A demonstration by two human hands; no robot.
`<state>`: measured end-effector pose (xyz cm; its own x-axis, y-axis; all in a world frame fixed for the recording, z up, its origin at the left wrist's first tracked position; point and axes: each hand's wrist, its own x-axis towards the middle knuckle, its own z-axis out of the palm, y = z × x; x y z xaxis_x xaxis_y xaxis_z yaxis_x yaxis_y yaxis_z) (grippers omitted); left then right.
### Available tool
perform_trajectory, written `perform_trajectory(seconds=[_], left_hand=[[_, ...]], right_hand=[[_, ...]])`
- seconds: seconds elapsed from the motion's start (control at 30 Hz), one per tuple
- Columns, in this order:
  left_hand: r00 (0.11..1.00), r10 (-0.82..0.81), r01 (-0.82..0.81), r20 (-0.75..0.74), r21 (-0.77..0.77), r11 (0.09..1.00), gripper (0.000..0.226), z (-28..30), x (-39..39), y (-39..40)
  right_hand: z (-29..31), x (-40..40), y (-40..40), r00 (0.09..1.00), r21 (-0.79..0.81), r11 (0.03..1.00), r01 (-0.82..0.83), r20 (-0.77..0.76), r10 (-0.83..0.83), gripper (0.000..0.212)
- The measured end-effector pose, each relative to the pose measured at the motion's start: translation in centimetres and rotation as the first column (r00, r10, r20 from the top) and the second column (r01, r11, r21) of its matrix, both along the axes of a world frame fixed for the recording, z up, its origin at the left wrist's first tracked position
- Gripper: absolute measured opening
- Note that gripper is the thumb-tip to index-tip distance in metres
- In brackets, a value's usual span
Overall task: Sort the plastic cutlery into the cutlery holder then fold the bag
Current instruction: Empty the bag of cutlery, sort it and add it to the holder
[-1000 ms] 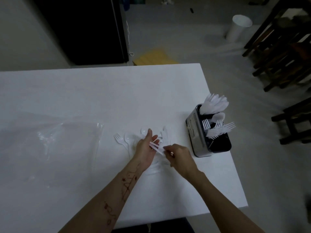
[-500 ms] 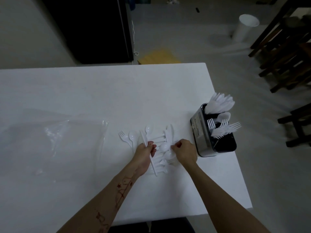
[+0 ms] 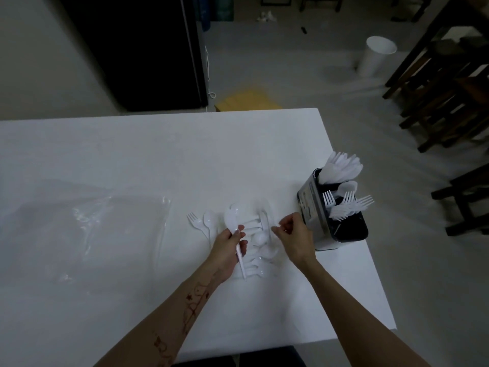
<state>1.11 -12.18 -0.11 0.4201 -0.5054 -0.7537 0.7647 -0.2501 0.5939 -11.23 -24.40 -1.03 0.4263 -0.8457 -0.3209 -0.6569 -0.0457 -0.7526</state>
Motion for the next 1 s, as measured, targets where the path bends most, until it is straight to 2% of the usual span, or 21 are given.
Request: perform_trajectory(seconds=[0.2, 0.4, 0.53, 0.63, 0.87, 0.93, 1.0], left_hand=[[0.998, -0.039, 0.039, 0.045, 0.007, 0.999, 0.026, 0.2, -0.1, 0.5], [0.999, 0.040, -0.040, 0.017, 0.003, 0.999, 0.023, 0.1, 0.0, 0.6], [0.998, 0.035, -0.035, 0.061, 0.005, 0.999, 0.021, 0.2, 0.0, 0.6], [0.997, 0.042, -0.041, 0.061, -0.017, 0.999, 0.019, 0.1, 0.0, 0.5], [0.999, 0.049, -0.049, 0.001, -0.043, 0.998, 0.026, -0.2, 0.2, 0.3], [0.999, 0.031, -0.031, -0.008, -0.038, 0.999, 0.019, -0.3, 0.1, 0.3], [0.999, 0.034, -0.034, -0.009, -0.014, 0.999, 0.013, -0.4, 0.1, 0.3]], right_hand=[[0.5, 0.8, 1.7, 0.990, 0.078, 0.992, -0.102, 0.103, 0.094, 0.018], [0.2, 1.3, 3.1, 0.987, 0.128, 0.980, -0.150, 0.071, 0.141, 0.020], [0.7, 1.5, 3.3, 0.980, 0.189, 0.966, -0.174, 0.125, 0.152, 0.029], [1.1, 1.6, 3.4, 0.972, 0.217, 0.954, -0.208, 0.157, 0.176, 0.022], [1.0, 1.2, 3.4, 0.960, 0.216, 0.941, -0.262, 0.162, 0.230, 0.007], [0.9, 1.1, 3.3, 0.956, 0.229, 0.933, -0.277, 0.163, 0.244, 0.008], [0.5, 0.9, 3.0, 0.974, 0.159, 0.966, -0.203, 0.131, 0.183, 0.007]])
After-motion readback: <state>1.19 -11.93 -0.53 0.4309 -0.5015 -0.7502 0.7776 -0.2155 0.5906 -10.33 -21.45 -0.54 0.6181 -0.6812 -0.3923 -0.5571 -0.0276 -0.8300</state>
